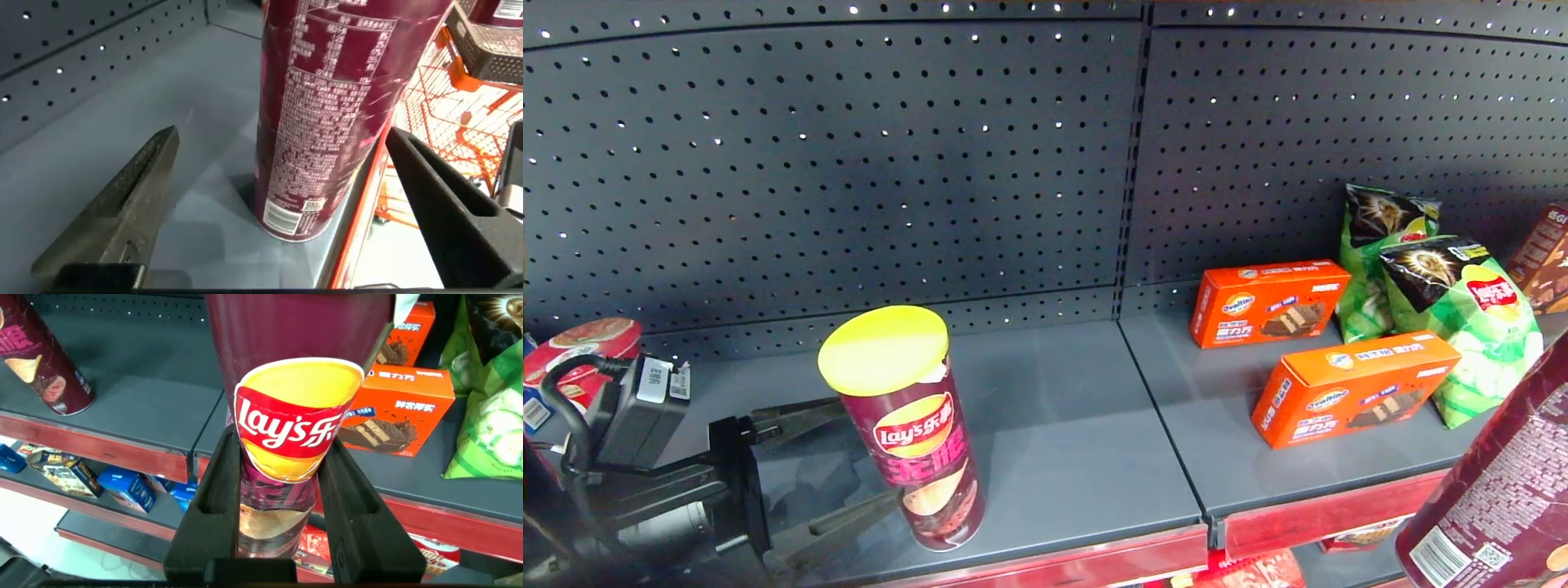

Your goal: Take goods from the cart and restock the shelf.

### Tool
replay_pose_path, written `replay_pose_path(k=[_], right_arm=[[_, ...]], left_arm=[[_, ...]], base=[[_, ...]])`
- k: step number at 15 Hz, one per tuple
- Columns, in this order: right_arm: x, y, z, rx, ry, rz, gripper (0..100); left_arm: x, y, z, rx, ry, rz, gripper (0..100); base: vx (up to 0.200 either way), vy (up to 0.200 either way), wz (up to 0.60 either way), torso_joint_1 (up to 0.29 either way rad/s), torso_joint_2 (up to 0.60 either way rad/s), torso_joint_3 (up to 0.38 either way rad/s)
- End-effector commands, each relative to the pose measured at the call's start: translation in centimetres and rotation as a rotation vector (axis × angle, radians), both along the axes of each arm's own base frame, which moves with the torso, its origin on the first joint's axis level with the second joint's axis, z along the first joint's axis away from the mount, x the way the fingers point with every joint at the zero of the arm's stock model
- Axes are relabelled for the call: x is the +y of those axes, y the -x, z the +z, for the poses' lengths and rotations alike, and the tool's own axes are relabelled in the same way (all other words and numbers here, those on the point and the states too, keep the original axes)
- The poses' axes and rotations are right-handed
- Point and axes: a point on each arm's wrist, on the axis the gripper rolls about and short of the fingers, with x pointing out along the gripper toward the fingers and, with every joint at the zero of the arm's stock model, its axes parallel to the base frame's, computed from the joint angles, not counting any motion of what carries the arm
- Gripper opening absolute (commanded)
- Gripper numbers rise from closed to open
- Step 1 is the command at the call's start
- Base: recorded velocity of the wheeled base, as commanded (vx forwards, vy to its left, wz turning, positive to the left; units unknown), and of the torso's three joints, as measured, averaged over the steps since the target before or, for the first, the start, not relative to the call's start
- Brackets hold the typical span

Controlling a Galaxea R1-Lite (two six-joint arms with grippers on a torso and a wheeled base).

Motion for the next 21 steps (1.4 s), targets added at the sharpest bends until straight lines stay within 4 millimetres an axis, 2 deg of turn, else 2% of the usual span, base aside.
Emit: replay_pose_path(k=[1,21], right_arm=[[0.00,0.01,-0.01,-0.001,0.000,0.001,0],[0.02,0.00,-0.15,0.006,0.001,0.005,0]], left_arm=[[0.06,0.15,-0.15,0.006,-0.001,0.003,100],[0.98,0.11,-0.06,-0.005,-0.002,0.092,100]], base=[[0.000,0.000,0.00,0.000,0.00,0.000],[0.000,0.000,0.00,0.000,0.00,0.000]])
